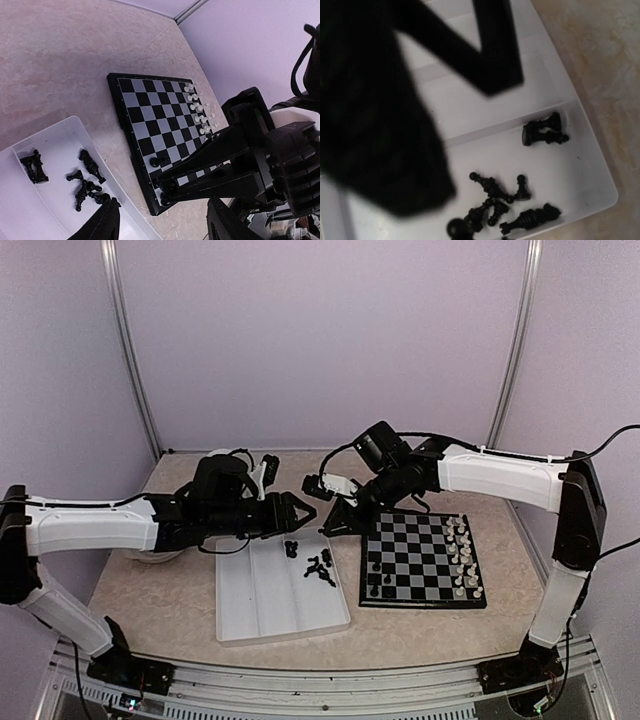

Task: Set up the chess pieces on the board
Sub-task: Pass from the right arm to the left

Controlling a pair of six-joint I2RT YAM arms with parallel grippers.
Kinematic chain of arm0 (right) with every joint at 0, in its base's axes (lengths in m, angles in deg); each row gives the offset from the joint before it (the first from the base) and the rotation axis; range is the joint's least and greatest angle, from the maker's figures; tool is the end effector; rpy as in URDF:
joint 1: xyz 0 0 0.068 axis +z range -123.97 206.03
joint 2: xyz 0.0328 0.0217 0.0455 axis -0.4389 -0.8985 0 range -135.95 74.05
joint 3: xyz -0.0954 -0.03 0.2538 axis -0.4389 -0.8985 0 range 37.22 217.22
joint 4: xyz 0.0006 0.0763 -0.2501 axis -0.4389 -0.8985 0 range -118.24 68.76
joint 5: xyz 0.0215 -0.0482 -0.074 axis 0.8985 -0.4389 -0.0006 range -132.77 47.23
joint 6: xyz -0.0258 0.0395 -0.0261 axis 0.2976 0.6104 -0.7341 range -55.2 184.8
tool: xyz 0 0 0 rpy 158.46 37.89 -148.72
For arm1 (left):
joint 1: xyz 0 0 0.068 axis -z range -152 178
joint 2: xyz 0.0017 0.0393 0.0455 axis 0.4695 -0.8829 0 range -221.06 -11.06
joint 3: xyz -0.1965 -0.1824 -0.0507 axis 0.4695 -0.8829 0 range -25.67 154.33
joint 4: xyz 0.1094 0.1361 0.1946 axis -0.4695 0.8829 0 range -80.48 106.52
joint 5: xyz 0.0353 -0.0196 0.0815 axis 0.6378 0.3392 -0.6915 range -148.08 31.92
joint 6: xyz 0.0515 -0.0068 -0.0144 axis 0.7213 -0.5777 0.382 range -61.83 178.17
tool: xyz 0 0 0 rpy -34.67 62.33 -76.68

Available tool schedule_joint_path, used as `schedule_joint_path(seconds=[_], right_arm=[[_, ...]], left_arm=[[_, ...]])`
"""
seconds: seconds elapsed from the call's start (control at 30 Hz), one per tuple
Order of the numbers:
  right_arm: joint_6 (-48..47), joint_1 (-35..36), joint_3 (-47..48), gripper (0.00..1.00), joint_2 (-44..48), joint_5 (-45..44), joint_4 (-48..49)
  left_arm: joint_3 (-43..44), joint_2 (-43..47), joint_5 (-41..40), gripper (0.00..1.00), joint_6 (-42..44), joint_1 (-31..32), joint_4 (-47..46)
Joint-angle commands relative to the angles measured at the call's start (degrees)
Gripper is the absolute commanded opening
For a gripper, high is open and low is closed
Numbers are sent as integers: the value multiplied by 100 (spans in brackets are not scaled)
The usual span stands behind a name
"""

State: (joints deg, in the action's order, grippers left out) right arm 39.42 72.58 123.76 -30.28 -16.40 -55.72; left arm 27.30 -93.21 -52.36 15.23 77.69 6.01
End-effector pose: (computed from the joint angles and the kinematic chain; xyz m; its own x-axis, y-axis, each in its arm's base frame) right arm 0.2648 0.3025 0.2678 -0.1327 -0.6983 -0.7034 -0.9897 0.1324 0.0552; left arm 0.2080 -0.2506 0.2606 -0.7616 -0.1501 -0.6304 0.4071 0.6462 -0.6456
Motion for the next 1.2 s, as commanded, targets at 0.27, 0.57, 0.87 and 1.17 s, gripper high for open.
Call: schedule_joint_path(seconds=[0.27,0.57,0.87,1.17], right_arm=[[218,22,-52,4,359,-123,236],[232,21,-23,4,357,-120,229],[227,21,-32,4,383,-90,229],[218,21,-106,4,516,-110,265]], left_arm=[[258,-478,752,49,-501,65,-678],[237,-628,935,35,-585,66,-882],[213,-701,1009,23,-621,31,-1013],[304,-875,1088,9,-642,10,-1117]])
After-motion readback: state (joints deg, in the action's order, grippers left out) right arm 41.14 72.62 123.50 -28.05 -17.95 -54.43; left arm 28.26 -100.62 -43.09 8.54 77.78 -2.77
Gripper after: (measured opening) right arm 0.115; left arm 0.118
